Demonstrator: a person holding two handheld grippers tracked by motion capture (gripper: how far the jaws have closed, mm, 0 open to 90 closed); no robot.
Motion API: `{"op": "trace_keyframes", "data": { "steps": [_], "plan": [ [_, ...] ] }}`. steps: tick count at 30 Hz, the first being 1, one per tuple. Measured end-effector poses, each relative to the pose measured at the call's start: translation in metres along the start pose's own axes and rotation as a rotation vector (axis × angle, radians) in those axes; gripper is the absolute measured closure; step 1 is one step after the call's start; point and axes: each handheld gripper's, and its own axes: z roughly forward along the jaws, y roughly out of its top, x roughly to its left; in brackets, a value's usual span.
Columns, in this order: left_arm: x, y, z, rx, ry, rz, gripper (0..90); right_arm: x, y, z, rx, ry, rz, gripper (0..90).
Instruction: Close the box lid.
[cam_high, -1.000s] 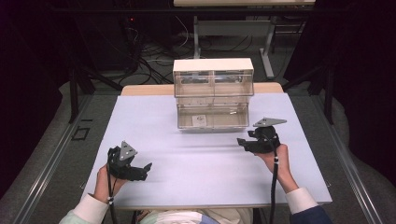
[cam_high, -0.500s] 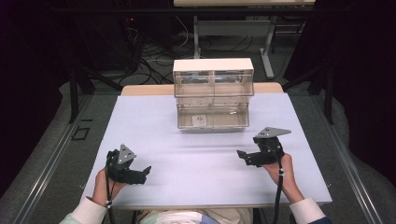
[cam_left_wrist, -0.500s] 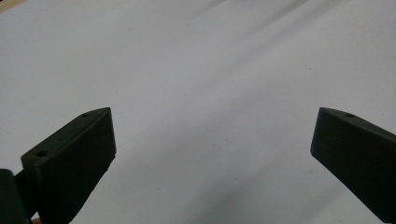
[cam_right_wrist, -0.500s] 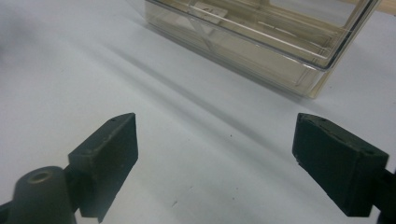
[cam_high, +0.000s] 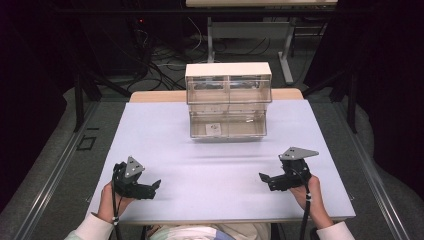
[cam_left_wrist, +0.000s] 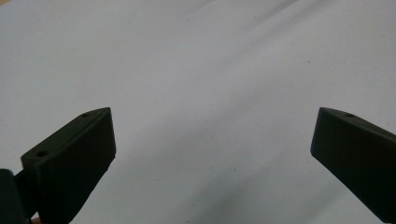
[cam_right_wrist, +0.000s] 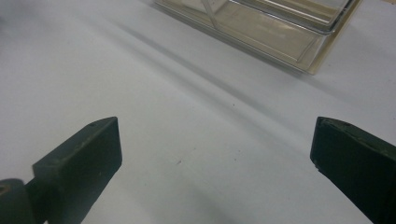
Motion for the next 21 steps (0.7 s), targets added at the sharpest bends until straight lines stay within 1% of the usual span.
{"op": "trace_keyframes", "data": {
  "steps": [1, 2, 3, 4, 5, 6, 7, 8, 9, 10, 11, 12, 13, 15, 16, 17, 19, 20, 21],
  "plan": [
    [0.0, 0.0, 0.0, 0.004, 0.001, 0.001, 0.4, 0.001, -0.002, 0.0, -0.016, -0.005, 0.0, 1.0],
    [0.0, -0.001, 0.001, 0.011, -0.006, -0.003, 0.4, 0.001, -0.004, -0.002, -0.019, -0.002, 0.006, 0.5],
    [0.0, -0.001, 0.001, 0.009, -0.006, -0.003, 0.4, 0.0, -0.005, -0.004, -0.011, -0.007, 0.008, 0.0],
    [0.0, -0.001, 0.001, 0.006, -0.006, -0.002, 0.4, 0.0, -0.007, -0.004, -0.02, -0.008, 0.002, 0.0],
    [0.0, 0.0, 0.001, 0.002, -0.005, 0.003, 0.4, 0.0, -0.008, -0.006, -0.012, -0.009, 0.007, 0.0],
    [0.0, 0.0, 0.001, 0.005, -0.009, 0.005, 0.4, 0.0, -0.01, -0.006, -0.019, -0.011, 0.001, 0.0],
    [0.0, -0.001, 0.002, 0.001, -0.007, 0.004, 0.4, 0.001, -0.012, -0.008, 0.0, -0.005, 0.007, 0.0],
    [0.0, -0.001, 0.002, 0.003, -0.006, 0.007, 0.4, 0.002, -0.013, -0.007, -0.007, -0.009, 0.014, 0.0],
    [-0.001, -0.001, 0.002, 0.003, -0.007, 0.003, 0.4, 0.002, -0.015, -0.007, -0.008, -0.008, -0.001, 0.0],
    [0.0, 0.0, 0.002, 0.008, -0.01, 0.008, 0.4, 0.003, -0.016, -0.008, -0.007, -0.006, 0.007, 0.0],
    [0.0, 0.0, 0.003, 0.01, -0.012, 0.006, 0.4, 0.004, -0.017, -0.009, -0.009, -0.006, 0.001, 0.0],
    [-0.001, -0.001, 0.003, 0.007, -0.015, 0.003, 0.4, 0.004, -0.017, -0.01, 0.006, 0.001, -0.002, 0.0],
    [-0.001, -0.001, 0.003, 0.008, -0.01, 0.008, 0.4, 0.005, -0.019, -0.01, -0.01, -0.004, -0.002, 0.0],
    [-0.001, -0.001, 0.003, 0.009, -0.01, 0.008, 0.4, 0.006, -0.02, -0.012, 0.007, 0.002, -0.006, 0.0],
    [-0.001, -0.001, 0.003, 0.009, -0.011, 0.008, 0.4, 0.007, -0.022, -0.011, -0.01, 0.007, -0.006, 0.0],
    [-0.001, -0.001, 0.003, 0.012, -0.013, 0.009, 0.4, 0.007, -0.023, -0.013, -0.001, 0.007, -0.007, 0.0],
    [-0.001, -0.001, 0.004, 0.017, -0.017, 0.005, 0.4, 0.008, -0.025, -0.014, -0.015, 0.002, -0.027, 0.0],
    [-0.001, -0.001, 0.004, 0.016, -0.014, 0.008, 0.4, 0.009, -0.026, -0.015, -0.004, 0.005, -0.015, 0.0],
    [-0.001, -0.001, 0.005, 0.017, -0.02, 0.008, 0.4, 0.008, -0.027, -0.015, -0.014, 0.006, -0.032, 0.0]
  ]
}}
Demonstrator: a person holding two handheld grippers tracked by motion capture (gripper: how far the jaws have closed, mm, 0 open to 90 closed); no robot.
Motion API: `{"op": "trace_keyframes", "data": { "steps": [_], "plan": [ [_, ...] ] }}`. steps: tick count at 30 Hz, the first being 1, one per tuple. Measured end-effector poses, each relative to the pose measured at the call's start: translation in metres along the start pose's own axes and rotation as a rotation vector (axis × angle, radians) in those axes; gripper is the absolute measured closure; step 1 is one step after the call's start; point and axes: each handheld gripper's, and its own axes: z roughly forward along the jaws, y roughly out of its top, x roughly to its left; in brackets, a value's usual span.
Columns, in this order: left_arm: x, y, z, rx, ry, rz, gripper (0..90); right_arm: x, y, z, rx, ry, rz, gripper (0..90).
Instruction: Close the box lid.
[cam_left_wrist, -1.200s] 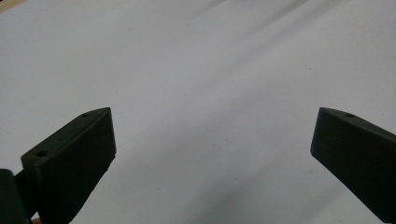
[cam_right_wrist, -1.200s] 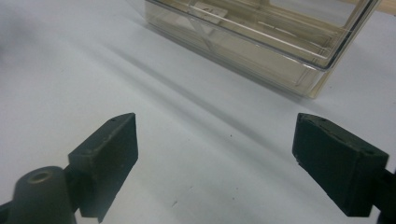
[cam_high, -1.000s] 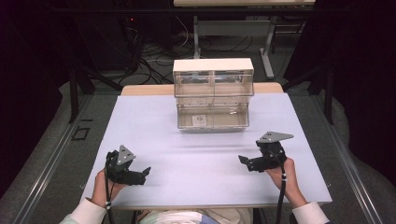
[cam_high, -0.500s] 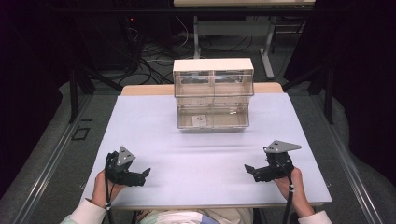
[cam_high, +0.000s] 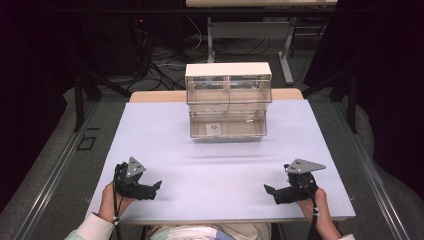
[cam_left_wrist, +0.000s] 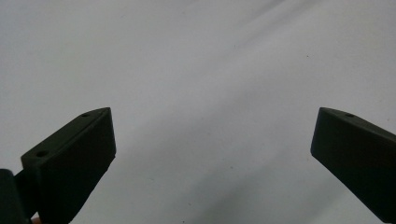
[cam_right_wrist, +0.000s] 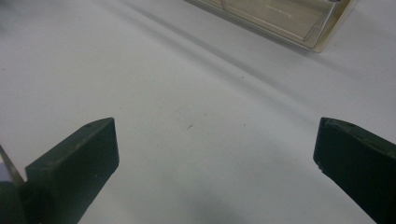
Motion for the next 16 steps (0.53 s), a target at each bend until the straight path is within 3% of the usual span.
{"op": "trace_keyframes", "data": {
  "steps": [6, 10, 11, 16],
  "plan": [
    [-0.0006, -0.0008, 0.0022, 0.004, -0.009, 0.008, 0.4, 0.0009, -0.0066, -0.0027, 0.019, 0.004, 0.015, 0.0],
    [0.0001, -0.0011, 0.003, 0.006, -0.015, 0.001, 0.4, 0.0004, -0.0101, -0.0024, -0.015, 0.007, 0.014, 0.0],
    [0.0002, -0.0009, 0.0034, 0.009, -0.015, 0.0, 0.4, 0.0003, -0.0099, -0.0037, 0.007, 0.007, 0.013, 0.0],
    [0.0005, -0.0007, 0.0039, 0.006, -0.027, 0.001, 0.4, 0.0001, -0.0103, -0.0034, 0.005, 0.01, 0.01, 0.0]
  ]
}}
